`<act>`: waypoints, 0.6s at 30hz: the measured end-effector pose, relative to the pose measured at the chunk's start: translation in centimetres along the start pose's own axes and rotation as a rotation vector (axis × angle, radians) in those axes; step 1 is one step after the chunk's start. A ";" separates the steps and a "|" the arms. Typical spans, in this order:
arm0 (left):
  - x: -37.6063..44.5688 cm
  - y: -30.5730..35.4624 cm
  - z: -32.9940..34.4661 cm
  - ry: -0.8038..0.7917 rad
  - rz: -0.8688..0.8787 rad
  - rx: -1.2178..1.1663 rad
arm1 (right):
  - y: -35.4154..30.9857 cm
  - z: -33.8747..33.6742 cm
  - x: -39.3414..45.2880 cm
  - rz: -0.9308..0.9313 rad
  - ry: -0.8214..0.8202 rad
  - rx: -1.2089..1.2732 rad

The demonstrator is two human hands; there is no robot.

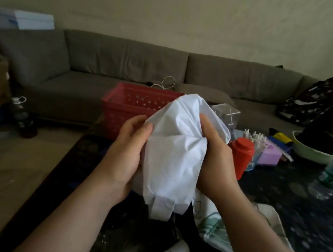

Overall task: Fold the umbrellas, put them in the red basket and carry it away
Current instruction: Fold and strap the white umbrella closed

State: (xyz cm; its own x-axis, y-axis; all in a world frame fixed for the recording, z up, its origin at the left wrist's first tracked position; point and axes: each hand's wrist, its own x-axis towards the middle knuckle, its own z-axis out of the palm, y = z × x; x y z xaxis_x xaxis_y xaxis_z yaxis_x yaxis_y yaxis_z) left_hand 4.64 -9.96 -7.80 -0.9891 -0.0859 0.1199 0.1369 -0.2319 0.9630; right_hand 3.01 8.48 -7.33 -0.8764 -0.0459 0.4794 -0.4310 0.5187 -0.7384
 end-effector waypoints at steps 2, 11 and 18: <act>0.5 -0.8 -0.3 -0.010 -0.038 -0.029 | 0.2 0.9 -0.3 0.053 -0.036 0.031; 1.1 -2.7 -0.7 0.102 -0.007 -0.018 | 1.5 2.3 4.0 0.496 0.181 0.864; 1.5 -2.9 -0.9 -0.007 -0.277 0.153 | 2.0 5.0 0.9 0.749 -0.119 0.914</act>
State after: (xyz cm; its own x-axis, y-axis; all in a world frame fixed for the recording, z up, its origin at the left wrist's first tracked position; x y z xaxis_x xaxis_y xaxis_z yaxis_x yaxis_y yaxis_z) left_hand 2.77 -10.33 -10.63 -0.9880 -0.0332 -0.1511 -0.1473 -0.0975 0.9843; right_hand 0.27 5.21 -10.72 -0.9691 -0.0947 -0.2277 0.2465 -0.3489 -0.9042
